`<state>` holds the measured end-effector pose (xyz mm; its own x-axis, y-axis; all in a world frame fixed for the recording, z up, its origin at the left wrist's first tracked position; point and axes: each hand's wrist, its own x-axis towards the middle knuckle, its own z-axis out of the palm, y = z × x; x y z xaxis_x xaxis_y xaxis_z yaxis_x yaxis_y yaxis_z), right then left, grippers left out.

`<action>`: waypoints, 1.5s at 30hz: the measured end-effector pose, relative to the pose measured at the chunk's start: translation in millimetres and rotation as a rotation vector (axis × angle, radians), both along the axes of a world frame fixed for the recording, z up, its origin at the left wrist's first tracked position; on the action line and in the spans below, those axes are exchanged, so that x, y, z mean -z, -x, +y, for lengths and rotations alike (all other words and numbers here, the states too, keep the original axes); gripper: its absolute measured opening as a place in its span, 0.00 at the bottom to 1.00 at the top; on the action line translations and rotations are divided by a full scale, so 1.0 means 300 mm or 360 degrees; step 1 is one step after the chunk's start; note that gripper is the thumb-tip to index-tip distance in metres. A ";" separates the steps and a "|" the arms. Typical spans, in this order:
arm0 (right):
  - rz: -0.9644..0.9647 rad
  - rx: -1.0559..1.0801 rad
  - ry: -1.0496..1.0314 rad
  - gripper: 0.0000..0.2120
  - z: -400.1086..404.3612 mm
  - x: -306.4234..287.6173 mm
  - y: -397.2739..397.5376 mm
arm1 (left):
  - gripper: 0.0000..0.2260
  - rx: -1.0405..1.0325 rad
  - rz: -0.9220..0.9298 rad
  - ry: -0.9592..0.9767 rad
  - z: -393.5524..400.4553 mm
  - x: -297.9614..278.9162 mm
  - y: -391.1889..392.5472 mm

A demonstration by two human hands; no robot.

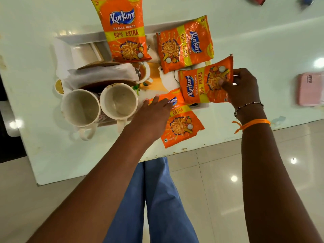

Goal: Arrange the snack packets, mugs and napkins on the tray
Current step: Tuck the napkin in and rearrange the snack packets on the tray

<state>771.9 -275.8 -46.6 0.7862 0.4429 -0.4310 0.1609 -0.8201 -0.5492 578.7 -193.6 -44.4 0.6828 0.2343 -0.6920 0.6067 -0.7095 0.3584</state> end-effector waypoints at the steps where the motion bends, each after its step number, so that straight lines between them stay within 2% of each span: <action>1: 0.0025 -0.0015 0.0010 0.16 0.003 0.005 0.005 | 0.30 -0.0010 0.0026 0.0032 0.000 -0.002 -0.009; 7: -0.0090 -0.0050 -0.0013 0.18 -0.011 0.030 0.021 | 0.28 -0.0454 -0.0158 0.0229 -0.098 0.043 -0.058; 12: -0.0025 -0.0112 0.0009 0.23 -0.021 0.027 0.021 | 0.25 -0.0516 -0.0270 0.0008 -0.151 0.139 -0.049; 13: -0.0100 -0.0117 -0.0009 0.24 -0.019 0.021 0.023 | 0.24 -0.0531 -0.0308 -0.0002 -0.144 0.152 -0.045; 17: -0.0757 -0.0212 -0.0084 0.21 0.043 -0.020 0.062 | 0.24 -0.0551 -0.0360 0.0017 -0.116 0.169 -0.031; 21: -0.0727 -0.0911 0.0031 0.16 0.194 0.015 0.124 | 0.24 -0.0449 -0.0335 -0.0039 -0.092 0.163 -0.027; 23: -0.0657 -0.1195 0.0131 0.19 0.270 0.066 0.134 | 0.26 -0.0445 -0.0317 -0.0045 -0.084 0.161 -0.032; 25: -0.0636 -0.1407 0.0230 0.21 0.332 0.121 0.131 | 0.28 -0.0473 -0.0292 -0.0065 -0.080 0.159 -0.040; 28: -0.0711 -0.1600 0.0316 0.18 0.382 0.175 0.107 | 0.27 -0.0510 -0.0241 -0.0114 -0.075 0.162 -0.049; 31: -0.0798 -0.1527 0.0346 0.16 0.383 0.177 0.079 | 0.27 -0.0583 -0.0218 -0.0077 -0.066 0.157 -0.063; 34: -0.0840 -0.1384 0.0384 0.17 0.363 0.166 0.071 | 0.26 -0.0807 -0.0238 0.0048 -0.045 0.126 -0.081; 38: -0.0815 -0.1250 0.0407 0.17 0.353 0.156 0.083 | 0.21 -0.1203 -0.0511 0.0074 0.038 0.039 -0.087; 41: -0.0805 -0.1198 0.0253 0.20 0.382 0.141 0.116 | 0.20 -0.1576 -0.0717 0.0031 0.150 -0.024 -0.076; 43: -0.0613 -0.1208 0.0047 0.22 0.421 0.133 0.149 | 0.22 -0.1743 -0.0700 -0.0154 0.233 -0.035 -0.058; 45: -0.0239 -0.1161 -0.0105 0.25 0.466 0.126 0.189 | 0.25 -0.1769 -0.0483 -0.0307 0.314 -0.023 -0.039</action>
<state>715.2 -136.0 -84.3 0.3314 0.8957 -0.2965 0.7287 -0.4426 -0.5227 590.3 -99.5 -37.6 0.1667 0.8905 -0.4234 0.8360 0.1001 0.5396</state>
